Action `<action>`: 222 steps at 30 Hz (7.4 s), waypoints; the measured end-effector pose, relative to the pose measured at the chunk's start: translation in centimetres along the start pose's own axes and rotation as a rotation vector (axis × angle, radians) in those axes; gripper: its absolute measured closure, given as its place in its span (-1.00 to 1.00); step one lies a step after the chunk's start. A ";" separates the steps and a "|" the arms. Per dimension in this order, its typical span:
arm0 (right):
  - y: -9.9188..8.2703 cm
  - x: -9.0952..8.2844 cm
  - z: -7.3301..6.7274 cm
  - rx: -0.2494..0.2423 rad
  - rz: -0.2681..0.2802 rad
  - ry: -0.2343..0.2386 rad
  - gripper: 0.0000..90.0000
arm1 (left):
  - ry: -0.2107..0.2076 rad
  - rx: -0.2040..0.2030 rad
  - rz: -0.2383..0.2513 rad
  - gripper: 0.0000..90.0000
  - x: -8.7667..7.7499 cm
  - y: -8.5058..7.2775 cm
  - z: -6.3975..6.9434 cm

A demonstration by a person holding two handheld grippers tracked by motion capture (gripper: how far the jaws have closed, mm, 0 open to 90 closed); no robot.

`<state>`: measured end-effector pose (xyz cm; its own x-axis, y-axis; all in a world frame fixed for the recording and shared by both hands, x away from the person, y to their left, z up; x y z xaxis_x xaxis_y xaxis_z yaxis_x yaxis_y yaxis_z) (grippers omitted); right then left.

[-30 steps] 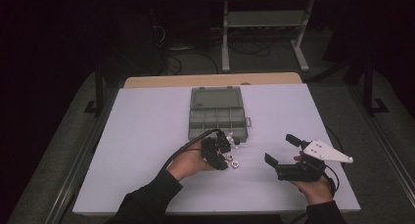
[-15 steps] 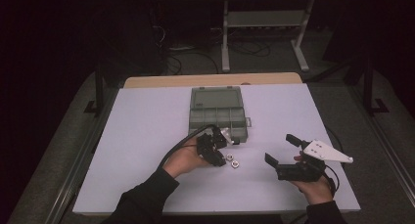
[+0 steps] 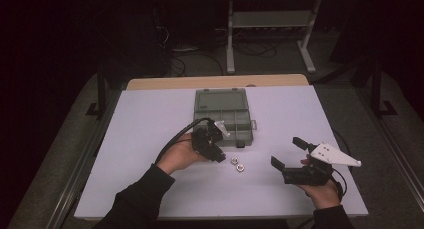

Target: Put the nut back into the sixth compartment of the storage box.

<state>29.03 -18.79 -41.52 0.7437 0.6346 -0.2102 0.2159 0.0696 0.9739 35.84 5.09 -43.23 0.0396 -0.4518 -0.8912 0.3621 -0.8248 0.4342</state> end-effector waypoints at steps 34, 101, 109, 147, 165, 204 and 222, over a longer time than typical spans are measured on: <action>-0.1 0.1 -0.1 0.004 -0.004 0.008 -1.00 | 0.061 -0.067 0.045 0.58 -4.5 2.8 -4.6; -0.1 0.0 0.0 0.005 -0.003 0.008 -1.00 | 0.160 -0.128 0.042 -1.00 -1.9 2.5 -6.6; -0.1 0.0 0.0 0.003 -0.003 0.009 -1.00 | 0.126 -0.085 0.064 -1.00 -1.9 2.9 -4.6; -0.2 0.0 0.0 0.006 -0.005 0.006 -1.00 | -0.026 -0.016 -0.003 0.30 3.2 3.3 0.0; -0.2 0.0 0.0 0.005 -0.005 0.005 -1.00 | -0.050 -0.028 -0.061 0.39 5.4 3.0 0.3; -0.2 0.0 0.0 0.012 -0.006 0.006 -1.00 | -0.042 -0.051 -0.094 0.58 6.0 2.7 0.1; -0.2 0.0 0.0 0.011 -0.007 0.006 -1.00 | -0.052 -0.043 -0.083 0.58 5.0 2.8 0.1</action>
<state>29.01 -18.81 -41.73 0.7387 0.6385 -0.2162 0.2276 0.0657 0.9715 37.01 0.49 -46.43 -0.0403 -0.4002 -0.9156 0.4021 -0.8453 0.3517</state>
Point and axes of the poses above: each handheld gripper's, and its own axes: x roughly forward along the jaws, y roughly out of its top, z roughly to its right, the point moved 6 cm from there along x, roughly forward along the jaws, and after that the axes turned 2 degrees about -x, right-handed, at the moved point
